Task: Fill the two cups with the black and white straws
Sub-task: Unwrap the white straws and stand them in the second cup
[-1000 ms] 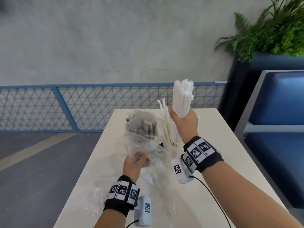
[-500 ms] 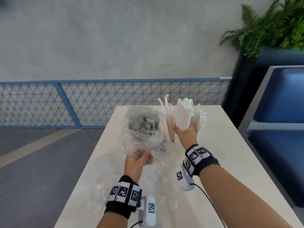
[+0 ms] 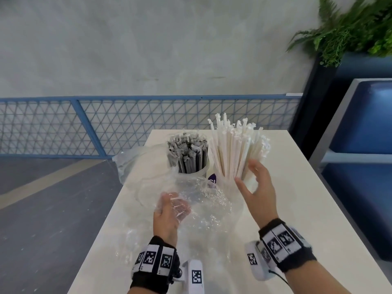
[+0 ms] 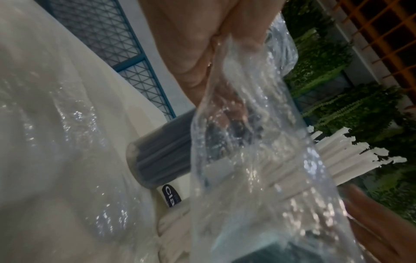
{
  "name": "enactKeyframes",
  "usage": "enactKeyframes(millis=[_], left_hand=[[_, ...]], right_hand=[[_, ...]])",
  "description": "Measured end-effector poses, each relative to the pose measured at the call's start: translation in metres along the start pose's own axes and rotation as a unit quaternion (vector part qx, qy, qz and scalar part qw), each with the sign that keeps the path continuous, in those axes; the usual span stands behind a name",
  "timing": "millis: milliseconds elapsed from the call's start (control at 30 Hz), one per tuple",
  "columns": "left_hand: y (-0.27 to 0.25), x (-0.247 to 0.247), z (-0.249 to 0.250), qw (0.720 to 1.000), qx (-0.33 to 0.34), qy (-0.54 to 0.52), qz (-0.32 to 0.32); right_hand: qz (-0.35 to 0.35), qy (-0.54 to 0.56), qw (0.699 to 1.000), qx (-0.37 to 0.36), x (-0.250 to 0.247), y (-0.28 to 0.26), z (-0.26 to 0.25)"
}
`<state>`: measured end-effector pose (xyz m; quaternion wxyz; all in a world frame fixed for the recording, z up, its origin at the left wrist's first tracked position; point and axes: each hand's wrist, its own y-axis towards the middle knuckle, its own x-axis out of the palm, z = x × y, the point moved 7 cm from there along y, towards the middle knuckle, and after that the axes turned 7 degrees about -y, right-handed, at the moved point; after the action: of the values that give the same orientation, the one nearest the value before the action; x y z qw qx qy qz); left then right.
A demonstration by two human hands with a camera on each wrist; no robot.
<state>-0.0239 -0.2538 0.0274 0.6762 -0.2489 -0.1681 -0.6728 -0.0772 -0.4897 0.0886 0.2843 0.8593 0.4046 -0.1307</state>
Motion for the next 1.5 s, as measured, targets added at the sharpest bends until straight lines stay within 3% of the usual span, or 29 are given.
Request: enactKeyframes(millis=[67,133,233,333,400,467,533,600,633,667,733,867,933,1000,1100,1167,1233,1400,1500], left_hand=[[-0.001,-0.007,-0.007,1.0,-0.014,-0.013,0.023],[-0.002,-0.011,-0.014,0.998,-0.029,-0.025,0.041],[-0.008,-0.01,-0.024,0.996,-0.062,-0.034,0.052],[-0.013,-0.012,-0.03,0.995,-0.073,0.002,0.075],[-0.015,-0.027,-0.017,0.982,-0.007,0.126,0.141],[-0.02,-0.033,0.016,0.941,0.132,0.255,0.176],[-0.022,-0.029,0.037,0.865,0.242,0.418,0.139],[-0.012,-0.024,0.034,0.767,0.246,0.589,0.067],[-0.006,-0.024,0.029,0.746,0.226,0.626,0.037],[-0.003,-0.026,0.026,0.749,0.202,0.63,0.02],[-0.001,-0.026,0.023,0.785,0.177,0.594,0.019],[-0.001,-0.038,0.03,0.846,0.186,0.495,0.07],[0.003,-0.054,0.032,0.858,0.177,0.466,0.122],[0.006,-0.061,0.027,0.862,0.164,0.462,0.13],[0.004,-0.057,0.005,0.888,0.115,0.44,0.065],[0.006,-0.058,-0.005,0.895,0.092,0.435,0.034],[0.01,-0.06,-0.013,0.891,0.061,0.45,-0.004],[0.021,-0.053,-0.033,0.856,-0.021,0.502,-0.118],[0.03,-0.056,-0.037,0.847,-0.04,0.52,-0.102]], right_hand=[[-0.004,0.026,0.999,0.025,-0.008,-0.022,0.01],[-0.094,0.07,0.987,0.109,0.005,-0.046,0.03],[-0.24,0.153,0.931,0.228,0.036,-0.081,0.052],[-0.241,0.175,0.923,0.243,0.046,-0.09,0.059],[-0.219,0.18,0.927,0.245,0.042,-0.089,0.06],[-0.22,0.191,0.924,0.246,0.037,-0.088,0.059],[-0.229,0.202,0.919,0.249,0.033,-0.087,0.058],[-0.24,0.208,0.914,0.252,0.033,-0.088,0.06],[-0.243,0.209,0.913,0.253,0.034,-0.088,0.061],[-0.245,0.207,0.913,0.253,0.035,-0.089,0.062],[-0.25,0.199,0.914,0.249,0.037,-0.089,0.062],[-0.234,0.151,0.928,0.249,0.032,-0.085,0.071],[-0.209,0.113,0.936,0.26,0.029,-0.084,0.085],[-0.202,0.046,0.944,0.257,0.029,-0.087,0.093],[-0.154,-0.161,0.96,0.171,0.026,-0.086,0.086],[-0.148,-0.259,0.952,0.064,0.032,-0.088,0.064],[-0.222,-0.335,0.915,-0.033,0.056,-0.1,0.056],[-0.44,-0.445,0.779,0.044,0.098,-0.121,0.098],[-0.513,-0.437,0.737,0.051,0.105,-0.131,0.115]])
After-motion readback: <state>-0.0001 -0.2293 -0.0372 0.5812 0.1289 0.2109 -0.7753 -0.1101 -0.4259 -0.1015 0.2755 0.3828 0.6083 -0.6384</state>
